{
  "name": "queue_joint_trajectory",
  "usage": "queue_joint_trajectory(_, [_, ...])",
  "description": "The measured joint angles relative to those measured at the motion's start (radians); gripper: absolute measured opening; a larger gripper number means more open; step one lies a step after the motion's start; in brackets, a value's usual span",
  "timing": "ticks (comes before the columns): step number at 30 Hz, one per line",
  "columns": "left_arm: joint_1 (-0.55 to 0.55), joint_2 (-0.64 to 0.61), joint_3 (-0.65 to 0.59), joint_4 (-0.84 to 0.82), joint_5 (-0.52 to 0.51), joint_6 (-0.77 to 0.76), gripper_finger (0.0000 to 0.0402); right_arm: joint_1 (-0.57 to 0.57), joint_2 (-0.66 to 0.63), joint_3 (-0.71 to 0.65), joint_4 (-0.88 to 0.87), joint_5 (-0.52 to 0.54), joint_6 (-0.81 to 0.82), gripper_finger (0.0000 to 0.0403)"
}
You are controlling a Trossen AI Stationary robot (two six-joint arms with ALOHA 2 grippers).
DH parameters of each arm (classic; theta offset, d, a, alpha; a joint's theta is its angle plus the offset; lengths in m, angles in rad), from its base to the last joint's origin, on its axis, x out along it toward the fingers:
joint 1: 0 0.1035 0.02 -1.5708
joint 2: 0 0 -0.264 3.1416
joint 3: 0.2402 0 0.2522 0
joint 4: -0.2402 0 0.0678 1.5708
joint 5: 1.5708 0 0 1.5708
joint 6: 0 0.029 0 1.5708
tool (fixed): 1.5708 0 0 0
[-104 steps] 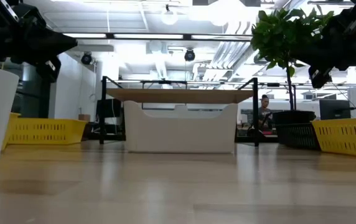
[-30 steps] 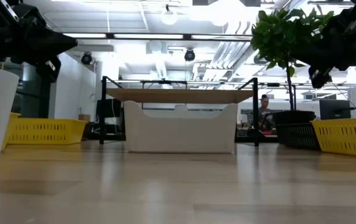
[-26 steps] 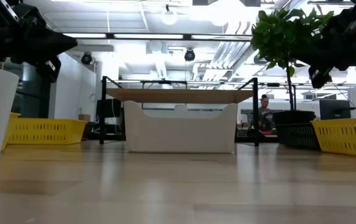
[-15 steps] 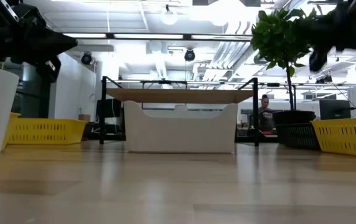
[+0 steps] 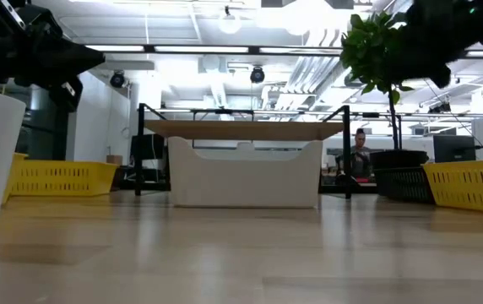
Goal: Stack baskets on shelf by color
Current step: Stack the top left yellow bin on top of the bottom right yellow bin
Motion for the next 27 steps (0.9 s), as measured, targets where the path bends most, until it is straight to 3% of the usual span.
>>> queue_joint_trajectory(4, [0.0,0.0,0.0,0.0,0.0,0.0,0.0001,-0.01,0.161,0.047,-0.174,0.008,0.156,0.0176])
queue_joint_trajectory(8, [0.0,0.0,0.0,0.0,0.0,0.0,0.0001,-0.023,0.282,0.049,-0.227,0.008,0.279,0.0204])
queue_joint_trajectory(17, [0.0,0.0,0.0,0.0,0.0,0.0,0.0001,0.013,0.387,0.051,-0.23,-0.23,0.376,0.0209])
queue_joint_trajectory(27, [0.0,0.0,0.0,0.0,0.0,0.0,0.0001,0.195,0.427,0.051,-0.264,-0.252,0.566,0.0209])
